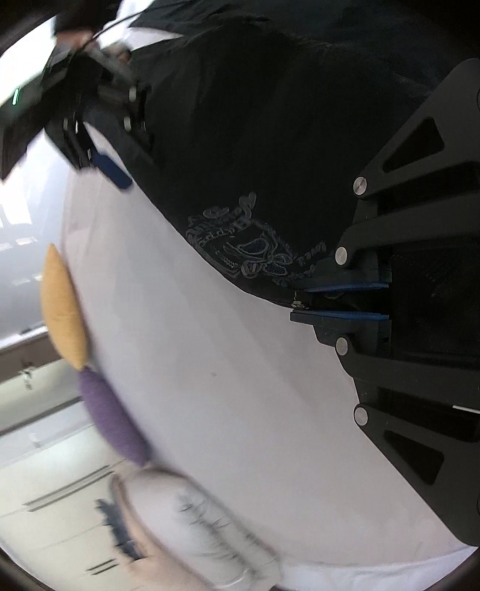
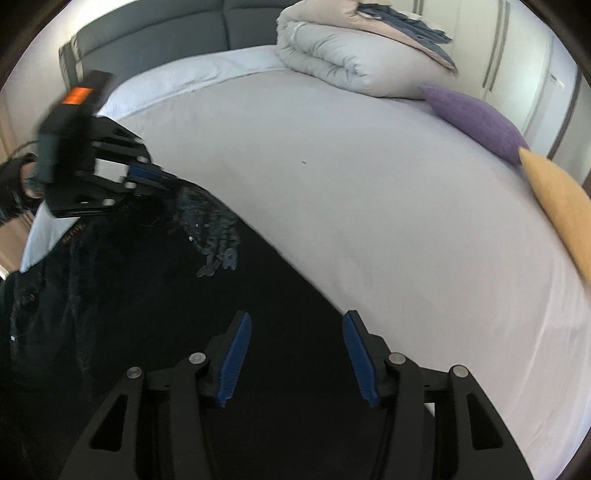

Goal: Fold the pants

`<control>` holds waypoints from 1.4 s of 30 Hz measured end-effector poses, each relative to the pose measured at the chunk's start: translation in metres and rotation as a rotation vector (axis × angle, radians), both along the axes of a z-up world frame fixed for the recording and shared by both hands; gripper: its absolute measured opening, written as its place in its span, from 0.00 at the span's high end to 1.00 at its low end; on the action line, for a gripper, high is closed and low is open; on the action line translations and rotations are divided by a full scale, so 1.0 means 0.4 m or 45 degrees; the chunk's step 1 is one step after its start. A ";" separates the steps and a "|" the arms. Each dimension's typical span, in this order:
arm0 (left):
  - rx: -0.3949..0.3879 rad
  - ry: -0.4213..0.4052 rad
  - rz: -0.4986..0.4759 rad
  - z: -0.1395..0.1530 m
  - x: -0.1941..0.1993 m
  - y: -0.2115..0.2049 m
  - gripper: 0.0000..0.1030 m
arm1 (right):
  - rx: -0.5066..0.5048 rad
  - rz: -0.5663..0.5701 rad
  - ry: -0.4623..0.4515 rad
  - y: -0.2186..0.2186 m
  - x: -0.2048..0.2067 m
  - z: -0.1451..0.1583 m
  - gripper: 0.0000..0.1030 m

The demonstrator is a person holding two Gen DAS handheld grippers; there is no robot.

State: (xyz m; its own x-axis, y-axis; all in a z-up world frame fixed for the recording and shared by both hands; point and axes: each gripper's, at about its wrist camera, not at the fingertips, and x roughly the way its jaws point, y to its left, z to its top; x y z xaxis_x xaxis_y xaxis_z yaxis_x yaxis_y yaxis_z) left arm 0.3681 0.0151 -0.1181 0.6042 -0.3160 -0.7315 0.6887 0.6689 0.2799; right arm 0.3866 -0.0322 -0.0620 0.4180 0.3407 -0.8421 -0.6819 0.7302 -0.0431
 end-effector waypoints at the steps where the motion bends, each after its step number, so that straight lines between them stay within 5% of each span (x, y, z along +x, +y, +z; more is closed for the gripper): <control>1: 0.000 -0.033 -0.007 0.006 -0.018 -0.005 0.93 | -0.014 0.016 0.001 0.011 0.007 -0.002 0.47; 6: 0.003 -0.126 -0.028 0.051 -0.078 0.050 0.93 | -0.058 0.018 0.034 0.036 0.069 -0.021 0.51; 9: 0.001 -0.138 -0.041 0.055 -0.114 0.051 0.93 | -0.042 0.015 0.073 0.041 0.092 -0.029 0.67; 11: 0.001 -0.140 -0.043 0.057 -0.121 0.048 0.93 | -0.043 0.034 0.077 0.050 0.088 -0.026 0.87; 13: -0.012 -0.144 -0.028 0.054 -0.102 0.065 0.93 | -0.034 0.042 0.052 0.055 0.068 -0.011 0.92; 25: -0.102 -0.116 0.043 0.105 -0.210 0.154 0.93 | 0.071 -0.080 -0.121 0.096 -0.122 0.100 0.96; 29: -0.097 -0.089 0.026 0.108 -0.297 0.170 0.93 | 0.046 -0.015 -0.173 0.168 -0.210 0.095 0.96; 37: -0.087 -0.002 -0.009 0.081 -0.510 0.227 0.93 | -0.327 0.298 -0.317 0.315 -0.506 0.026 0.97; 42: 0.029 0.036 -0.080 0.026 -0.637 0.244 0.93 | -0.777 0.542 -0.542 0.347 -0.737 -0.092 0.97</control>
State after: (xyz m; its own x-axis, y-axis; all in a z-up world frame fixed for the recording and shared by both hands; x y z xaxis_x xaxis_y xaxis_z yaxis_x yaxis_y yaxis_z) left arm 0.1133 0.1126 -0.1078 0.5628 -0.3362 -0.7552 0.7370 0.6177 0.2743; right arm 0.0919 0.1068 -0.0988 0.6799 0.0781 -0.7292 -0.7289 0.1814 -0.6602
